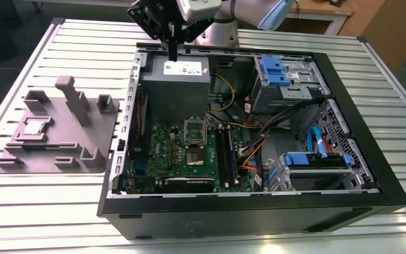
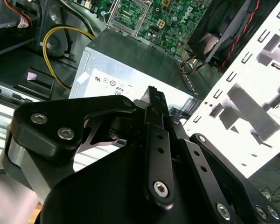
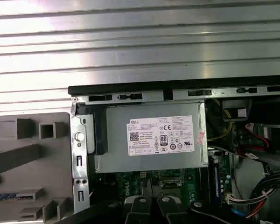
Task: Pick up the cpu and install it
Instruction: 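Reach for the cpu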
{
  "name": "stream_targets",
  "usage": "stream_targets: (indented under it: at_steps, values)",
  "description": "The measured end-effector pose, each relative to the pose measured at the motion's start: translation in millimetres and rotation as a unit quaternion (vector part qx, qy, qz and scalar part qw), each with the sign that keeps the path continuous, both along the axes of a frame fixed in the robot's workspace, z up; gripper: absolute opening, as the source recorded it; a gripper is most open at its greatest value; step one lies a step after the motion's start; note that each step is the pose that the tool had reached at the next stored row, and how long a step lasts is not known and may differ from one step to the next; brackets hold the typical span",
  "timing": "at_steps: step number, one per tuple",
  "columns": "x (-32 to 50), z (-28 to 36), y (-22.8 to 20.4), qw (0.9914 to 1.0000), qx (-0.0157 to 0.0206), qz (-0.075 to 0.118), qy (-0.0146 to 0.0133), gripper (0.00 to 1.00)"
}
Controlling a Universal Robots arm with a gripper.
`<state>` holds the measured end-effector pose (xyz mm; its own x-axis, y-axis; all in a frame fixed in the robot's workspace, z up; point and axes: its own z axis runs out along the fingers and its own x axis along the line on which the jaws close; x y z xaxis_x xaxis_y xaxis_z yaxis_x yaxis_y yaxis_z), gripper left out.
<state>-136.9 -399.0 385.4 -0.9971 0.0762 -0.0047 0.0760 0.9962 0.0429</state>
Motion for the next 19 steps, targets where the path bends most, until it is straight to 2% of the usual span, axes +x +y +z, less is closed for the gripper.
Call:
stream_targets:
  at_steps: [19]
  values:
    - [-6.4,-0.3,0.0,1.0,0.0,0.0,0.0001,0.1]
